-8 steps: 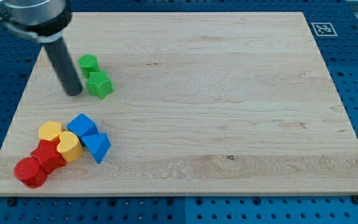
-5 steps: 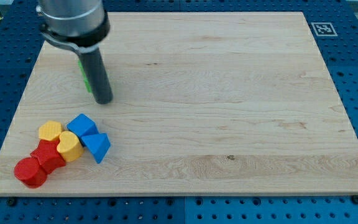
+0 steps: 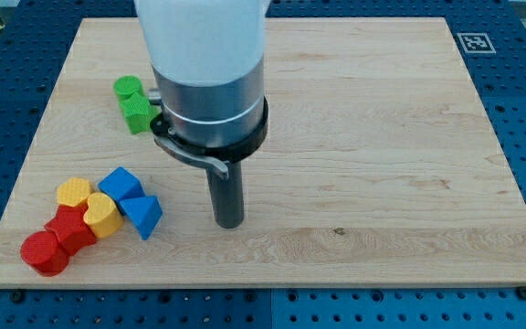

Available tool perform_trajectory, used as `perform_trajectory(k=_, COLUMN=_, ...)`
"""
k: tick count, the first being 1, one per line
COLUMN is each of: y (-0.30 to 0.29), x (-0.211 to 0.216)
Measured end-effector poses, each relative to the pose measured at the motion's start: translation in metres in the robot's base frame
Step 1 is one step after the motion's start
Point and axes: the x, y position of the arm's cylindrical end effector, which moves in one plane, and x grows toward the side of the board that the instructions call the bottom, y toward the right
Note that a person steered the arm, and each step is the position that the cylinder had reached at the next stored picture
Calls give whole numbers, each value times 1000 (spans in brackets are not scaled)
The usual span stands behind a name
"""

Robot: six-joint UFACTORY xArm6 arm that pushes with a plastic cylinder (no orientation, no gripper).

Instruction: Point your arm to bottom left

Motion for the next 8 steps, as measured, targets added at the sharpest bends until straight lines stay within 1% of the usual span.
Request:
perform_trajectory(k=1, y=4, x=37)
perform_trajectory(k=2, y=-30, x=65)
perform_trajectory(k=3, y=-15, x=47)
perform_trajectory(k=4, y=5, x=-4)
perform_trajectory(k=5, y=-31, x=-61)
perform_trajectory(k=6, y=-83, x=-89)
perform_trajectory(k=8, y=-232, x=-90)
